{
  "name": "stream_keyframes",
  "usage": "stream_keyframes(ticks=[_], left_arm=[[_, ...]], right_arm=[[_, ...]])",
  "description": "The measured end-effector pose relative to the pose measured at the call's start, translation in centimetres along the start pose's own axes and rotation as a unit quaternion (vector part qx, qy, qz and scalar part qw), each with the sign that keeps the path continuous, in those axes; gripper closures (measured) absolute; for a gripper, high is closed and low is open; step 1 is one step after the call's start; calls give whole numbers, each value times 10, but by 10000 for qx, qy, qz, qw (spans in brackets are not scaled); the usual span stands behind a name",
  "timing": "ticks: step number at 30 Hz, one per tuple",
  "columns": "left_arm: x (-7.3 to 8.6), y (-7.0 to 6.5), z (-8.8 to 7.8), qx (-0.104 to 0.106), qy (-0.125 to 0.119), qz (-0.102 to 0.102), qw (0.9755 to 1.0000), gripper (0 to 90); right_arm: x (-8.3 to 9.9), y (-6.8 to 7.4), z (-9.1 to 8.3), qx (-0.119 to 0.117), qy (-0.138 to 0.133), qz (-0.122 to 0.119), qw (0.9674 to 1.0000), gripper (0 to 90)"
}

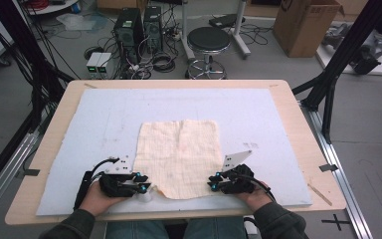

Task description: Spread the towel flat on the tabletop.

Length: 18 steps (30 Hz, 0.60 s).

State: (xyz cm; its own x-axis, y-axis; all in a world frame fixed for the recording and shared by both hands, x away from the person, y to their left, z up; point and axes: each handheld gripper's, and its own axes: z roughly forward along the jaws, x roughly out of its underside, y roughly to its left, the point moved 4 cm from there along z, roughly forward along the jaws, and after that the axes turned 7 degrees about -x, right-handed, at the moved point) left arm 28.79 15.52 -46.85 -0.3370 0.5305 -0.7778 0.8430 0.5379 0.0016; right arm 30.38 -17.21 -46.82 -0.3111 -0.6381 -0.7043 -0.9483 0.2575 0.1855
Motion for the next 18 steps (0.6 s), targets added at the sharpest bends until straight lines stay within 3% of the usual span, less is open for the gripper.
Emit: stream_keyframes(ticks=[2,4,12,14,15,18], left_arm=[[0,0,0,-92,1,78,9999,824],[0,0,-2,-7,21,67,10000,855],[2,-5,-36,218,-197,151,9995,862],[4,-6,-44,325,-290,73,9990,858],[5,-7,-47,405,-297,78,9987,843],[5,-5,-50,382,-350,-78,9986,668]], right_arm=[[0,0,0,21,-5,11,10000,784],[0,-1,0,10,-3,31,10000,798],[0,-3,0,-37,-45,87,9999,810],[1,-3,0,-49,-40,128,9999,809],[1,-3,0,-48,-45,128,9999,809],[0,-3,-1,-52,-43,119,9999,803]])
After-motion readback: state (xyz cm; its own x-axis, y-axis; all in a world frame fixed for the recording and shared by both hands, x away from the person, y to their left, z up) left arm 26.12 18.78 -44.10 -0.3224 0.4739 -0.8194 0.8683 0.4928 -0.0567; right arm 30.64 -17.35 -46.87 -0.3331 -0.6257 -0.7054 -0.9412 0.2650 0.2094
